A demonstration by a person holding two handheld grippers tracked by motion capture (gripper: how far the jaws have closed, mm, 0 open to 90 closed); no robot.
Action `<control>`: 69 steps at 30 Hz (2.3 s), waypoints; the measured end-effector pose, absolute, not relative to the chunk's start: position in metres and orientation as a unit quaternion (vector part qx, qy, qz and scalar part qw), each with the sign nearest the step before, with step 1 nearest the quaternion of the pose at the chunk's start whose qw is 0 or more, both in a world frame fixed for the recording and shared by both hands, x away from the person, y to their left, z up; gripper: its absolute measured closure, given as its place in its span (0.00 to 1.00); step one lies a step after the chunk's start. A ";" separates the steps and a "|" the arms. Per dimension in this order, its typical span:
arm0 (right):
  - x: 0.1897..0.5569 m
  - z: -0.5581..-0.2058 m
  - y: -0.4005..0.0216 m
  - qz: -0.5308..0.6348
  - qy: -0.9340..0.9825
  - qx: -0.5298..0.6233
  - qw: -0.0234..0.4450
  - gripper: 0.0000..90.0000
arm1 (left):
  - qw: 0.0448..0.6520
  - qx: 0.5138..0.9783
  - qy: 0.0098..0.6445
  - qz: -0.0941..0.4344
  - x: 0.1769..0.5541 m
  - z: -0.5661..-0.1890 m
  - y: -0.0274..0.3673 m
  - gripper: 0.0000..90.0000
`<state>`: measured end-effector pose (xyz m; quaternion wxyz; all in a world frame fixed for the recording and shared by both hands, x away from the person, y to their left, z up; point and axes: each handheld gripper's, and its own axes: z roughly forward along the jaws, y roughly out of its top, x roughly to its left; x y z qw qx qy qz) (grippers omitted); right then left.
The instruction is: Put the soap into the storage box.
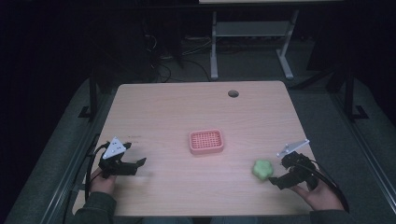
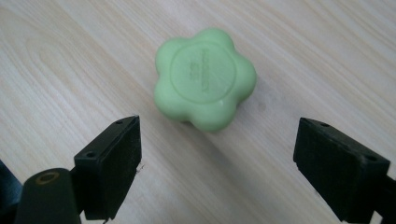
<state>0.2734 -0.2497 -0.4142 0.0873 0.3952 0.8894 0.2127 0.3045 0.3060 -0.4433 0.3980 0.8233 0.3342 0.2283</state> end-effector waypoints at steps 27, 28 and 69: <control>0.307 -0.424 -0.213 0.172 0.911 0.369 0.065 0.17 | 0.398 0.823 0.338 0.225 0.304 -0.443 0.307 0.16; 0.308 -0.426 -0.212 0.169 0.912 0.368 0.065 0.17 | 0.398 0.823 0.336 0.226 0.304 -0.443 0.307 0.16; 0.317 -0.442 -0.201 0.130 0.919 0.369 0.050 0.28 | 0.402 0.821 0.337 0.226 0.303 -0.442 0.307 0.16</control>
